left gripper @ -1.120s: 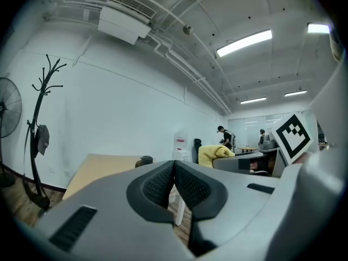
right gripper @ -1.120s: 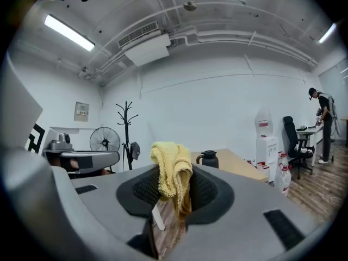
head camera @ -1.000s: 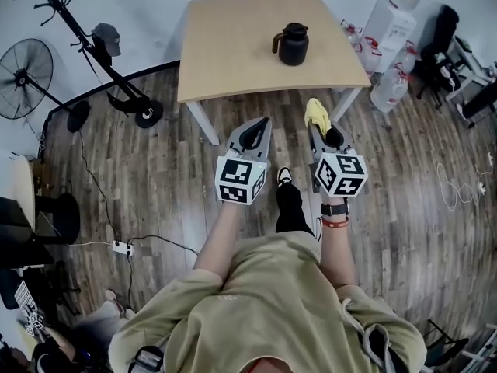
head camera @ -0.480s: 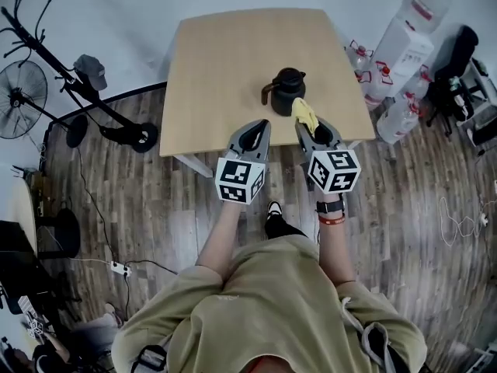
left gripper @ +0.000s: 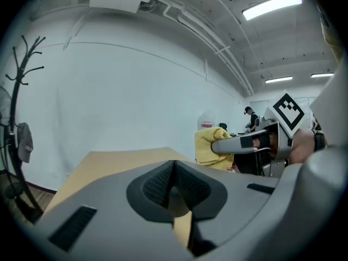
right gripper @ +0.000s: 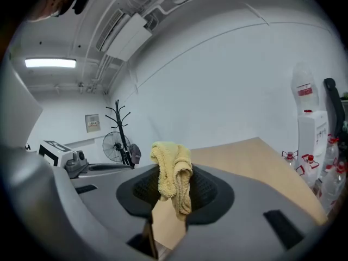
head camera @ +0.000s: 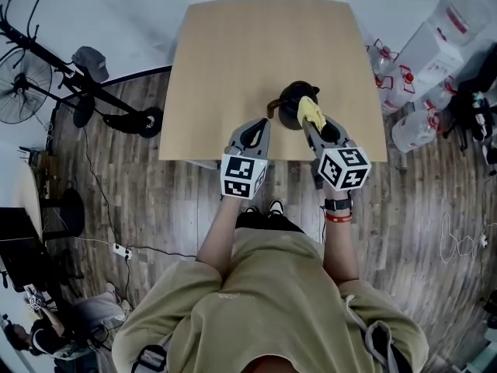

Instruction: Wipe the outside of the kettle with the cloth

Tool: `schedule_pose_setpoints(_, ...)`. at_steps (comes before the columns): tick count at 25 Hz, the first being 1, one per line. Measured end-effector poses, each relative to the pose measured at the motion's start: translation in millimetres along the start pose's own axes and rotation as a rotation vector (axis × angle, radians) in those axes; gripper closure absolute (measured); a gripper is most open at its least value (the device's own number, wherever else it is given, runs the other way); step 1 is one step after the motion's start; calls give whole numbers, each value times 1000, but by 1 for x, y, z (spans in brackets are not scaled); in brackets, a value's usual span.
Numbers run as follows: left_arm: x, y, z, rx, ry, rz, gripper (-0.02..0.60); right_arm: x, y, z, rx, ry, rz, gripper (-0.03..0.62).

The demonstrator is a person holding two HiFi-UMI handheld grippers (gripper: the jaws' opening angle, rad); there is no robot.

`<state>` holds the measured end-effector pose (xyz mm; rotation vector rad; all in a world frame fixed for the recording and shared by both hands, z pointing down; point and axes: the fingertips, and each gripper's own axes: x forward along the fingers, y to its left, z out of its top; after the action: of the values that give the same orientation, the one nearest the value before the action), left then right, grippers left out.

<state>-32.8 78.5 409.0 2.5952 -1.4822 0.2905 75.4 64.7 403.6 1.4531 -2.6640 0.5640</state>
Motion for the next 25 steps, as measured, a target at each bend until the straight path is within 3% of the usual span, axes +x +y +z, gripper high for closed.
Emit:
schedule_pose_setpoints(5,38,26,-10,-13,44,-15,557,41,-19,19,-19,44,77,465)
schedule_pose_setpoints(10,82,42,-26,-1,84,-55,557,92,-27,31,-155,200,265,464)
schedule_pose_setpoints(16,126,77,-40,-6,136,-120,557,179,-26,35,-287,483,447,464)
schedule_pose_setpoints(25,149,120,-54,-58,150,-217,557,272,-30,-17,-455,989,601,465)
